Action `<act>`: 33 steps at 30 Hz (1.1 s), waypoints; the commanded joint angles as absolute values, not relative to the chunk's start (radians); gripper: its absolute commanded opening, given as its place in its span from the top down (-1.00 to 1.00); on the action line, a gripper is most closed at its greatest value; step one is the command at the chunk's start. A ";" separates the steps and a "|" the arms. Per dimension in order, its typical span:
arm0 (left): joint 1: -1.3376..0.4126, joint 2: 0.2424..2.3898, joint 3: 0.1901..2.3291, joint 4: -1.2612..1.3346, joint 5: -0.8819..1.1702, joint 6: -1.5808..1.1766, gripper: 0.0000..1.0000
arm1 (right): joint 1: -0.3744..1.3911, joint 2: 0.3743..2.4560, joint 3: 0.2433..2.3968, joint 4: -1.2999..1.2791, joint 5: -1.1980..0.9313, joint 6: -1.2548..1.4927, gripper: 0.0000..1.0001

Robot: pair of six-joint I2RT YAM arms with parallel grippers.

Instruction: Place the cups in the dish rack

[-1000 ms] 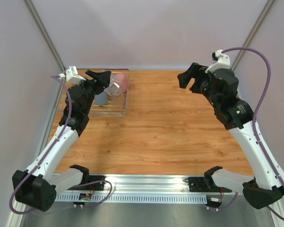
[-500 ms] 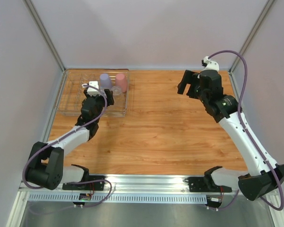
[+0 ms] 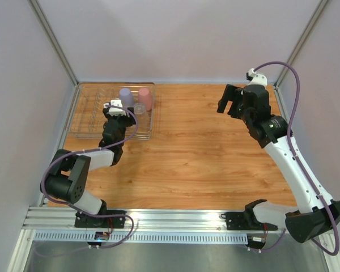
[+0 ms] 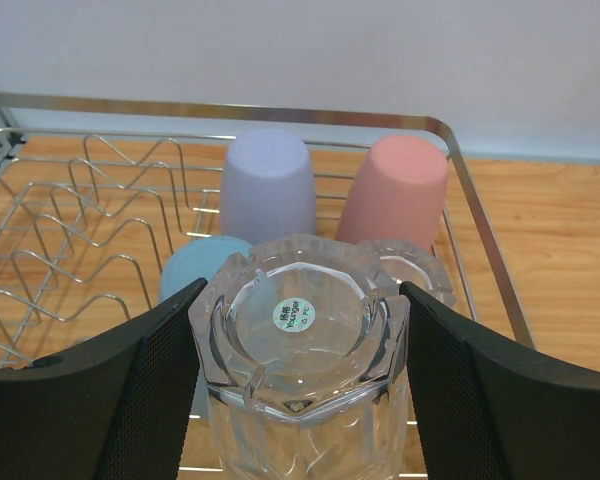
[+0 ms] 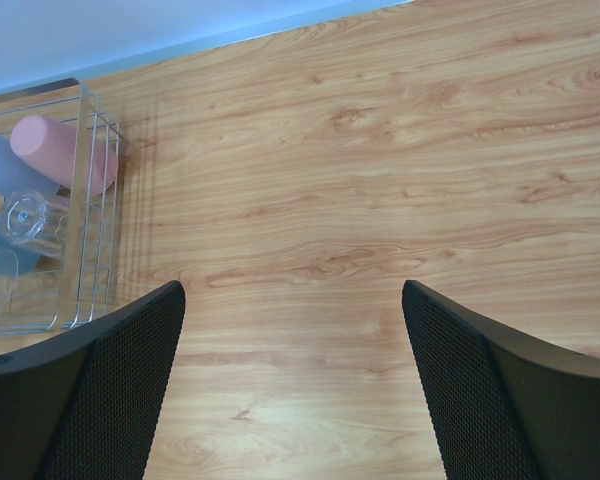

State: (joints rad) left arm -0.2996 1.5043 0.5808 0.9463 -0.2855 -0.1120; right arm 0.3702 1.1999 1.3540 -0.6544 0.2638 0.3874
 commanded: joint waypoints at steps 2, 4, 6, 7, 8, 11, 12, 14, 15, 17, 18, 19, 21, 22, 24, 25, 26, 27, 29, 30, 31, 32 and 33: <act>-0.301 1.566 0.542 1.290 -0.322 -0.055 0.35 | 0.364 1.184 1.350 -0.640 0.281 0.360 -0.85; -0.301 1.601 0.537 1.310 -0.325 -0.064 0.36 | 0.364 1.186 1.347 -0.637 0.279 0.356 -0.85; -0.301 1.623 0.532 1.330 -0.334 -0.078 0.35 | 0.362 1.187 1.350 -0.641 0.278 0.354 -0.85; -0.301 1.628 0.526 1.335 -0.331 -0.084 0.35 | 0.362 1.187 1.348 -0.641 0.279 0.353 -0.85; -0.301 1.631 0.525 1.339 -0.322 -0.089 0.36 | 0.364 1.186 1.348 -0.641 0.279 0.348 -0.85; -0.301 1.647 0.525 1.350 -0.324 -0.094 0.35 | 0.360 1.178 1.344 -0.641 0.282 0.342 -0.85; -0.301 1.660 0.525 1.354 -0.324 -0.097 0.36 | 0.359 1.178 1.342 -0.641 0.282 0.344 -0.86; -0.301 1.673 0.526 1.374 -0.325 -0.109 0.35 | 0.357 1.178 1.341 -0.643 0.282 0.341 -0.86; -0.301 1.689 0.525 1.391 -0.321 -0.112 0.33 | 0.356 1.178 1.339 -0.644 0.281 0.341 -0.86; -0.301 1.704 0.523 1.402 -0.311 -0.113 0.31 | 0.354 1.178 1.338 -0.644 0.281 0.341 -0.86; -0.301 1.713 0.522 1.407 -0.311 -0.120 0.29 | 0.354 1.178 1.338 -0.649 0.281 0.341 -0.86; -0.301 1.715 0.515 1.410 -0.310 -0.123 0.23 | 0.353 1.178 1.339 -0.652 0.282 0.341 -0.86; -0.301 1.715 0.509 1.410 -0.307 -0.118 0.17 | 0.351 1.175 1.338 -0.655 0.284 0.339 -0.86; -0.302 1.713 0.503 1.411 -0.310 -0.115 0.11 | 0.351 1.172 1.338 -0.658 0.285 0.337 -0.86; -0.301 1.713 0.497 1.423 -0.316 -0.107 -0.10 | 0.350 1.173 1.338 -0.657 0.285 0.336 -0.86; -0.301 1.713 0.494 1.431 -0.324 -0.107 -0.17 | 0.348 1.173 1.338 -0.655 0.281 0.336 -0.86; -0.301 1.715 0.495 1.431 -0.327 -0.107 -0.18 | 0.348 1.173 1.338 -0.655 0.281 0.336 -0.86; -0.301 1.718 0.497 1.430 -0.327 -0.107 -0.20 | 0.348 1.173 1.339 -0.653 0.278 0.336 -0.87; -0.301 1.721 0.503 1.422 -0.325 -0.109 -0.39 | 0.348 1.177 1.341 -0.655 0.273 0.336 -0.86; -0.301 1.720 0.503 1.422 -0.324 -0.110 -0.43 | 0.347 1.178 1.344 -0.658 0.273 0.336 -0.86; -0.301 1.717 0.502 1.424 -0.321 -0.109 -0.46 | 0.347 1.177 1.344 -0.660 0.273 0.334 -0.86; -0.301 1.717 0.500 1.430 -0.319 -0.109 -0.54 | 0.348 1.177 1.344 -0.661 0.278 0.334 -0.86; -0.301 1.713 0.494 1.433 -0.321 -0.110 -0.59 | 0.347 1.175 1.344 -0.661 0.276 0.334 -0.86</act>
